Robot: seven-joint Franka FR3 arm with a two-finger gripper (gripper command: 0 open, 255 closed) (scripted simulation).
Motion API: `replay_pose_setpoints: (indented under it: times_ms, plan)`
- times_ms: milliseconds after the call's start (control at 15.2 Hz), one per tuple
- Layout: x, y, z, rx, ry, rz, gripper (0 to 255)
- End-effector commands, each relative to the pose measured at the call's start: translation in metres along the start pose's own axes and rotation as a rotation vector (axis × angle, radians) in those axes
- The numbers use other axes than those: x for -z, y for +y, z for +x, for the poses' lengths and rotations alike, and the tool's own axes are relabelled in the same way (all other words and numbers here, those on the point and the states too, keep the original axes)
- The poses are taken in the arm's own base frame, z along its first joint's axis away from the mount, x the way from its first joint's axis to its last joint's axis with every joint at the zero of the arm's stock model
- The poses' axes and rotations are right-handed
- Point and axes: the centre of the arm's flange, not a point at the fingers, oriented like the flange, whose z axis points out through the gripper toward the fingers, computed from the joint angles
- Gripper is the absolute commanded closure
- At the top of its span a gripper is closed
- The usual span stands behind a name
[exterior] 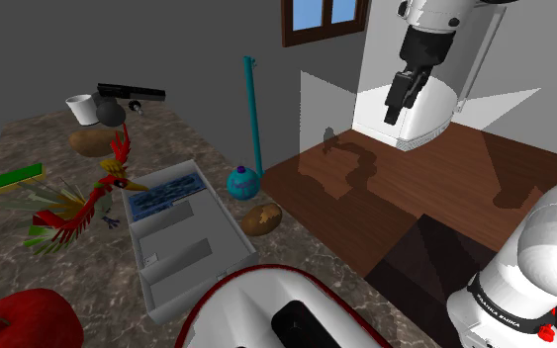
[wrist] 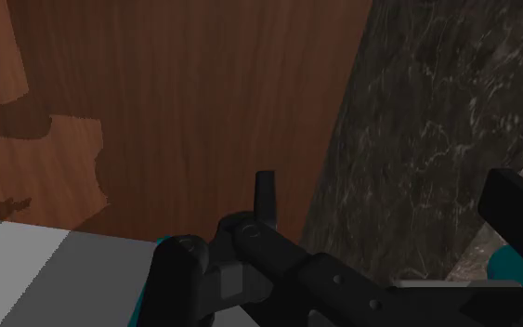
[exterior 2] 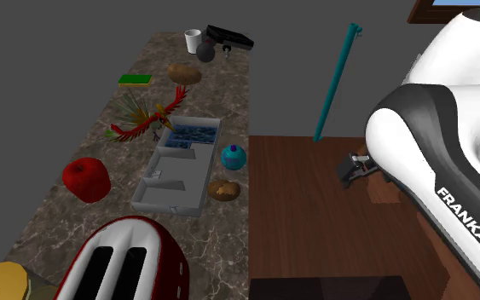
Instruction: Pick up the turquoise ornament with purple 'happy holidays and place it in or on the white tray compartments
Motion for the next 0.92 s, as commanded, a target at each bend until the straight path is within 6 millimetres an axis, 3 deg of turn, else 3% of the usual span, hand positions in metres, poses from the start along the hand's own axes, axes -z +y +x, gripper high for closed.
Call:
replay_pose_setpoints:
  times_ms: [0, 858]
  plan:
    - [0.000, 0.000, 0.000, 0.000, 0.000, 0.000, 0]
    - [-0.090, -0.077, 0.085, -0.412, -0.037, 0.281, 0]
